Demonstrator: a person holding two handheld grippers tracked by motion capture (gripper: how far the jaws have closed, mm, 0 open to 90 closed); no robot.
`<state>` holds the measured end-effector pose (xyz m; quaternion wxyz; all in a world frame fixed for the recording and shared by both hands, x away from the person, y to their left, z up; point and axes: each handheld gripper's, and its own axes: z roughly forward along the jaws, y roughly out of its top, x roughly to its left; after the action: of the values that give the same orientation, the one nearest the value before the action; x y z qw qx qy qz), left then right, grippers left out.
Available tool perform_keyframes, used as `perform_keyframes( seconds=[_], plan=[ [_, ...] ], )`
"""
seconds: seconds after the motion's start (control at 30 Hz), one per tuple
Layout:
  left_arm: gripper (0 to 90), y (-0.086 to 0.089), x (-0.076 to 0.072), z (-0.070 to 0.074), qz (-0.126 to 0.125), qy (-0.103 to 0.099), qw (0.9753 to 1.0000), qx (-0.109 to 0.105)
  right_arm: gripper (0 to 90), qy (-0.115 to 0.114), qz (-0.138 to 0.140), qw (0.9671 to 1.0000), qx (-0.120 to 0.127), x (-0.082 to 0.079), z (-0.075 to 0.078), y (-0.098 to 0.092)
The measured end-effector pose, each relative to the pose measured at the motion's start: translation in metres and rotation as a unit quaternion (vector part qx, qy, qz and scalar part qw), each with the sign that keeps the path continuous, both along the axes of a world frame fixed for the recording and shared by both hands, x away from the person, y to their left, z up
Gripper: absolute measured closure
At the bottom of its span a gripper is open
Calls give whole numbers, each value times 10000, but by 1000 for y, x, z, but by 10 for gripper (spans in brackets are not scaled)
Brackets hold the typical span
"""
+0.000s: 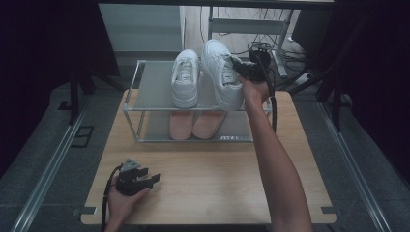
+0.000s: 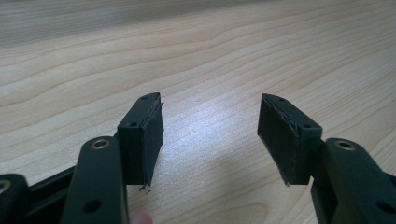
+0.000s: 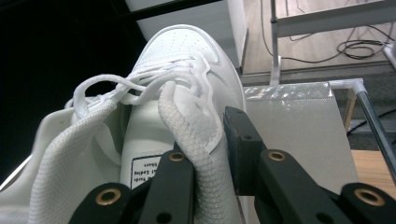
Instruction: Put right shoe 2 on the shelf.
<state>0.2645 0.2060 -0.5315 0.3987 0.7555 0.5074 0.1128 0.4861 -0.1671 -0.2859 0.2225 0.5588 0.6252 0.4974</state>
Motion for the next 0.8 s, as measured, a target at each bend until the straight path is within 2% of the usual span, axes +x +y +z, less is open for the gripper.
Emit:
perform_keyframes(
  seconds=[0.23,0.47,0.67,0.8],
  plan=[
    [408,0,-1,0,19,11,10000,-50,804,263,-253,9993,-40,21,-6,11],
    [408,2,0,0,32,20,10000,-53,795,496,-542,9971,-188,41,-11,22],
    [408,4,0,0,32,5,10000,-55,783,680,-590,9958,-161,52,-17,31],
    [408,3,0,0,22,4,10000,-49,735,805,-509,9951,-279,56,-24,37]
  ],
)
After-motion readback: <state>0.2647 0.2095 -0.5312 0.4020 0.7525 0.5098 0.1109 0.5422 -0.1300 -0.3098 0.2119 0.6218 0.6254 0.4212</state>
